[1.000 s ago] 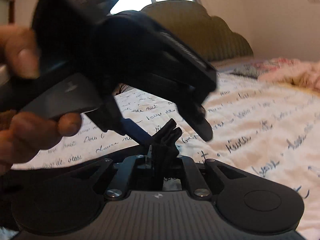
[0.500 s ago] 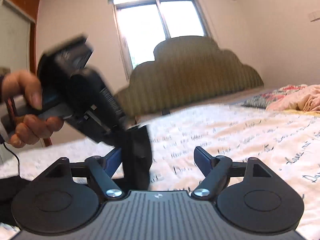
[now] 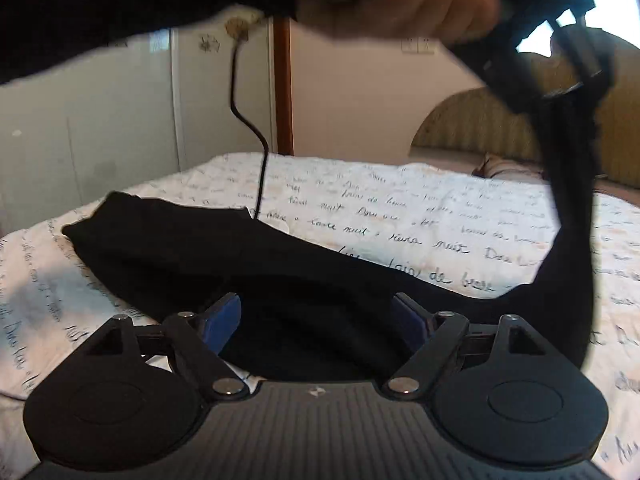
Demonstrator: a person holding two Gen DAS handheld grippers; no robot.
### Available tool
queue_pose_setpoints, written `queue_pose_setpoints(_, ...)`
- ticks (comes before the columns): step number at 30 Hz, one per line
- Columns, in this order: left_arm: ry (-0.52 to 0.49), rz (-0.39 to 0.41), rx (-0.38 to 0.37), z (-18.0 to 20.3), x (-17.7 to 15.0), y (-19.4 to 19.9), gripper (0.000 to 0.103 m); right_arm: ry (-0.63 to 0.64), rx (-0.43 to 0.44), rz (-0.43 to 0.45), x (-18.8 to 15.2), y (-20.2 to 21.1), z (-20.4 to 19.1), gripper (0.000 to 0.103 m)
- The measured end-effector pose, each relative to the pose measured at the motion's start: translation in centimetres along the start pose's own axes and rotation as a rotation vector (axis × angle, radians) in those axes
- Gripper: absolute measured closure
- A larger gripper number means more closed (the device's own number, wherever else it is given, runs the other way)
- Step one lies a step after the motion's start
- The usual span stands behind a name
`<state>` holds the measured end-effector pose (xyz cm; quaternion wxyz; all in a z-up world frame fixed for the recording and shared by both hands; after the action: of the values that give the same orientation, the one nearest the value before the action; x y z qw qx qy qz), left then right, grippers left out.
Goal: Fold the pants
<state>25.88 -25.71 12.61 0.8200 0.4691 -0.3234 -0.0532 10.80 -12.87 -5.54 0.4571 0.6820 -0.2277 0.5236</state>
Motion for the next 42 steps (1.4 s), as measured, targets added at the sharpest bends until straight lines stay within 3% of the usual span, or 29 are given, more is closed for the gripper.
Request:
queue_pose_setpoints(6, -0.001, 0.091, 0.006, 0.4, -0.7, 4.4, 0.096, -0.510, 0.222, -0.023, 1.0, -2.5, 1.7, 0.021)
queue_pose_setpoints(10, 0.016, 0.160, 0.025, 0.4, -0.1, 6.9, 0.094, -0.846, 0.369, -0.114, 0.8, -6.0, 1.7, 0.020)
queue_pose_setpoints(12, 0.026, 0.191, 0.031, 0.4, 0.1, 8.2, 0.094, -0.962, 0.383, -0.166, -0.1, -7.6, 0.7, 0.019)
queue_pose_setpoints(15, 0.019, 0.223, 0.034, 0.5, -0.2, 9.9, 0.093, -0.952, 0.362, -0.183, 0.1, -9.3, -0.9, 0.019)
queue_pose_setpoints(19, -0.003, 0.231, 0.039, 0.1, -1.4, 11.8, 0.093, -0.973, 0.414, -0.206, 0.7, -10.4, -2.7, 0.019)
queue_pose_setpoints(23, 0.027, 0.281, 0.045, -2.6, -4.0, 14.4, 0.089, -0.927, 0.397, -0.189, 0.2, -8.3, -2.6, 0.020)
queue_pose_setpoints(24, 0.039, 0.304, 0.054, -3.9, -5.0, 15.3, 0.082, -0.910, 0.374, -0.183, -0.1, -7.4, -2.2, 0.020)
queue_pose_setpoints(27, 0.171, 0.421, 0.122, -9.3, -8.6, 18.9, 0.067, -0.867, 0.339, -0.185, -1.1, -5.1, -0.9, 0.020)
queue_pose_setpoints(29, 0.343, 0.525, 0.188, -14.3, -12.5, 22.3, 0.062, -0.845, 0.328, -0.213, -1.5, -4.5, -0.5, 0.020)
queue_pose_setpoints(32, 0.600, 0.643, 0.282, -20.1, -21.4, 27.6, 0.058, -0.866, 0.345, -0.218, -1.5, -4.7, -0.3, 0.019)
queue_pose_setpoints(35, 0.778, 0.692, 0.441, -23.5, -30.8, 31.4, 0.035, -0.952, 0.439, -0.237, -1.2, -6.1, -1.0, 0.019)
queue_pose_setpoints(36, 0.843, 0.693, 0.474, -24.4, -33.6, 31.9, 0.034, -0.986, 0.477, -0.250, -1.1, -6.8, -1.5, 0.019)
queue_pose_setpoints(39, 1.018, 0.666, 0.411, -26.9, -38.5, 31.0, 0.035, -1.014, 0.544, -0.303, -0.3, -9.2, -3.6, 0.019)
queue_pose_setpoints(42, 1.071, 0.660, 0.249, -27.6, -39.2, 28.5, 0.035, -0.998, 0.521, -0.364, 0.6, -11.5, -5.6, 0.019)
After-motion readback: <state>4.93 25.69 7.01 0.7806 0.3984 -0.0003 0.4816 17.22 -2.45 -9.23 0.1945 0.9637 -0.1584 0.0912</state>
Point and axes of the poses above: each gripper's, at about its wrist camera, not at the fingertips, and y roughly against the way its jaws point, z to its right, x to its top, the point moved 5 cm from there along -y, roughly the way its jaws point, and after that the axes turned 3 degrees about y, right-handed, at the moved point
